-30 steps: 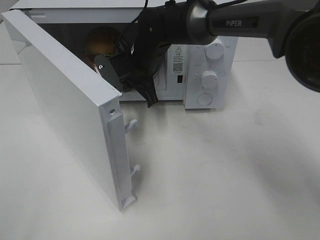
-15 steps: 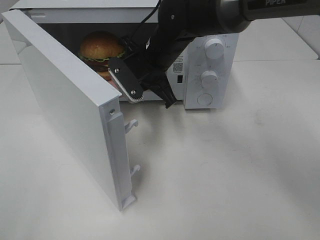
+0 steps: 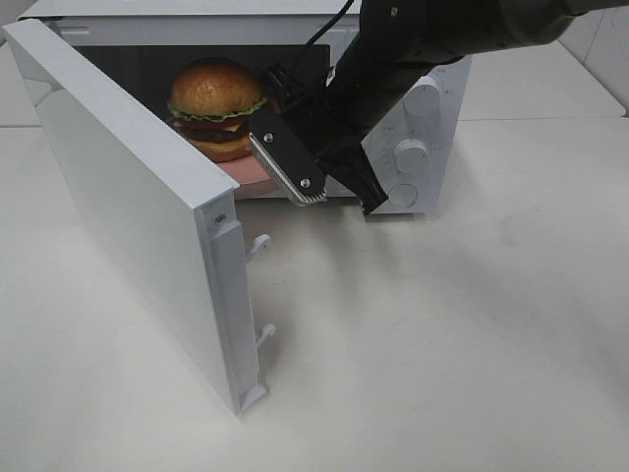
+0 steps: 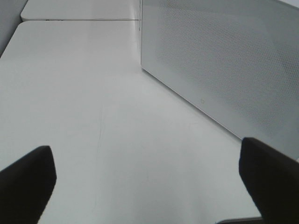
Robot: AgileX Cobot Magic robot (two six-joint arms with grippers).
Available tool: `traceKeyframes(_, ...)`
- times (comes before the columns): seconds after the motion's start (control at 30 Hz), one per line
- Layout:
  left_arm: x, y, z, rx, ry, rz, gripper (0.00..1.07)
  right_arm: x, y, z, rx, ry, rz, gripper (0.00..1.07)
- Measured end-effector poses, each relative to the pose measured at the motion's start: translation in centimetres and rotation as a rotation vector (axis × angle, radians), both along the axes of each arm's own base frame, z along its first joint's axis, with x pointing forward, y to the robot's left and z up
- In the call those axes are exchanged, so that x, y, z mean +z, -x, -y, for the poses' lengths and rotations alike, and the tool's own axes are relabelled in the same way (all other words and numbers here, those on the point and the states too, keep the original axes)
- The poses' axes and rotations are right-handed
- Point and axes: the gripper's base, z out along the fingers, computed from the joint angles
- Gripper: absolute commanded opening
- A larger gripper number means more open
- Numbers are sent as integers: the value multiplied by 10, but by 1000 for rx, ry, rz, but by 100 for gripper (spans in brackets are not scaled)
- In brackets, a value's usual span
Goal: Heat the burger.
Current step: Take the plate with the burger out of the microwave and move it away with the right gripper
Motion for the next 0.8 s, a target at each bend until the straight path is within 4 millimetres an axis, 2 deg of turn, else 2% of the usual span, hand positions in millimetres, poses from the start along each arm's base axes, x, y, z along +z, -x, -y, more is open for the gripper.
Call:
traceKeyframes(0.17, 0, 0, 0, 0, 0, 0, 100, 2, 11, 11, 14, 14, -5, 0)
traceKeyframes(0.23, 0, 0, 0, 0, 0, 0, 100, 4, 23, 19, 18, 23, -18, 0)
traceKeyframes(0.33, 0, 0, 0, 0, 0, 0, 100, 4, 27, 21, 19, 24, -20, 0)
traceKeyframes(0.5, 0, 0, 0, 0, 0, 0, 100, 8, 49, 36, 19, 32, -17, 0)
traceKeyframes(0.6, 0, 0, 0, 0, 0, 0, 100, 9, 53, 38, 18, 32, -16, 0)
traceKeyframes(0.67, 0, 0, 0, 0, 0, 0, 100, 12, 68, 49, 11, 30, -5, 0)
traceKeyframes(0.8, 0, 0, 0, 0, 0, 0, 100, 17, 80, 58, 3, 22, 15, 0)
